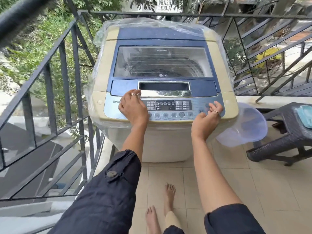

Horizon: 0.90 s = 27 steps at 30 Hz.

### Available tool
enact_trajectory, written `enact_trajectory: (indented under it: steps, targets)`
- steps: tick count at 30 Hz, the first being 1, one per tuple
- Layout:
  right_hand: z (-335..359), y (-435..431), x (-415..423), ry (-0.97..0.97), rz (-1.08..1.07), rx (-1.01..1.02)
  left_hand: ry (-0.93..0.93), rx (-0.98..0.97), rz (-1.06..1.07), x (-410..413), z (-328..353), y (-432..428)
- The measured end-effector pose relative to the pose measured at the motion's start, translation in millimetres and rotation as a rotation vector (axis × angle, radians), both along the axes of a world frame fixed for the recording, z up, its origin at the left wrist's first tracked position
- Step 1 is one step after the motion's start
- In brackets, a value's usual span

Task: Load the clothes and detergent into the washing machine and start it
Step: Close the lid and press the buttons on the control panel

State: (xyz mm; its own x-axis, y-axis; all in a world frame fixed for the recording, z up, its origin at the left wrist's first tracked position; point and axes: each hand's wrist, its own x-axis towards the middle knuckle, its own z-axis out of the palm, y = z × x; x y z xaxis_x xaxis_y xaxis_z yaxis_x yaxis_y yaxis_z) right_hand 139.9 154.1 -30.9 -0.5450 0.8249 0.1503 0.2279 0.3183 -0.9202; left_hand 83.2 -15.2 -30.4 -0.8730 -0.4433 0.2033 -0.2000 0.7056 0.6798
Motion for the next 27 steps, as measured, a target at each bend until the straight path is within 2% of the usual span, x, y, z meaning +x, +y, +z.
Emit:
enact_trajectory:
  steps: [7, 27]
  targets:
    - [-13.9, 5.2, 0.5, 0.031, 0.01, 0.156, 0.064, -0.05, 0.039, -2.2, -9.0, -1.0]
    - [-12.6, 0.0, 4.8, 0.028, -0.005, 0.289, 0.165, -0.026, 0.096, -1.1, -13.4, 1.2]
